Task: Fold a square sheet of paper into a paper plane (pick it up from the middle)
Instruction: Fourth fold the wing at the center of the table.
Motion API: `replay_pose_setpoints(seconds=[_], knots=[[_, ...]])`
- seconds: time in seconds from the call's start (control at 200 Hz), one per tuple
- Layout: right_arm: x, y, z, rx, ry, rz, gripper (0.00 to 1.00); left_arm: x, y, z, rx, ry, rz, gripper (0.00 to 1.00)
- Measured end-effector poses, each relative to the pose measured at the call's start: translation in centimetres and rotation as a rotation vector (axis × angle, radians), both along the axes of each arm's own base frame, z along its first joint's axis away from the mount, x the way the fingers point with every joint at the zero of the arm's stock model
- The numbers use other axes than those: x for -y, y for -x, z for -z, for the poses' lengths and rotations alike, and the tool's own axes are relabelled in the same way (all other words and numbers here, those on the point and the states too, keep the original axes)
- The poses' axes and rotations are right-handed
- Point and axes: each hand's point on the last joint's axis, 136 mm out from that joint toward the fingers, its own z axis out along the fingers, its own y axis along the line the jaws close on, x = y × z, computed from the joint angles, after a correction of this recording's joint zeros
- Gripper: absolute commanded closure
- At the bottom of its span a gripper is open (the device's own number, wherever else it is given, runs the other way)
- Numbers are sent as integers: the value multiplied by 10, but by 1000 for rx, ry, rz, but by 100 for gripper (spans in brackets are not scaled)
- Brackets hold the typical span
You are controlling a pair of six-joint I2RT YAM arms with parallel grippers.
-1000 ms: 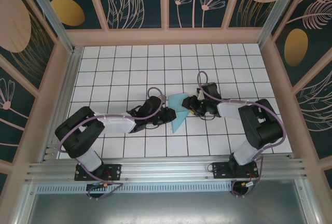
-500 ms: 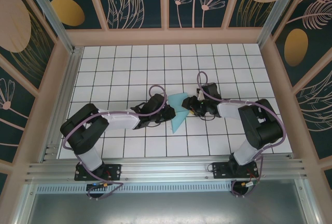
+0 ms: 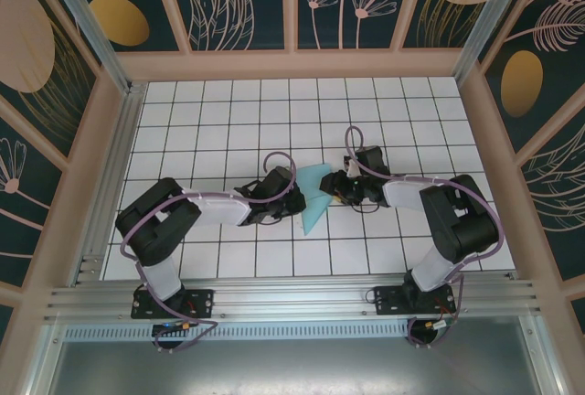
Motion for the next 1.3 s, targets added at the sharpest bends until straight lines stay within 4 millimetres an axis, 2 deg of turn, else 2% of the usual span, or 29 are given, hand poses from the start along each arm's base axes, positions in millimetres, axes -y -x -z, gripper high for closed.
replay_pose_setpoints(seconds=[0.255,0.5,0.661,1.016,1.171,1.301], knots=[[1,14,-7,32,-3,-66,54,3,-3,1,4,-4,7,89],[2,25,-2,41,3,-124,56,2,-1,9,-10,-25,11,89],[1,28,-2,57,1,-152,68,2,-2,10,-13,-32,14,89],[3,27,1,53,16,-142,88,2,-2,10,-12,-39,19,86],[10,27,8,12,53,-93,91,3,-3,5,-3,-29,20,77],[18,26,15,-18,101,-49,91,8,-4,-14,29,23,32,73]])
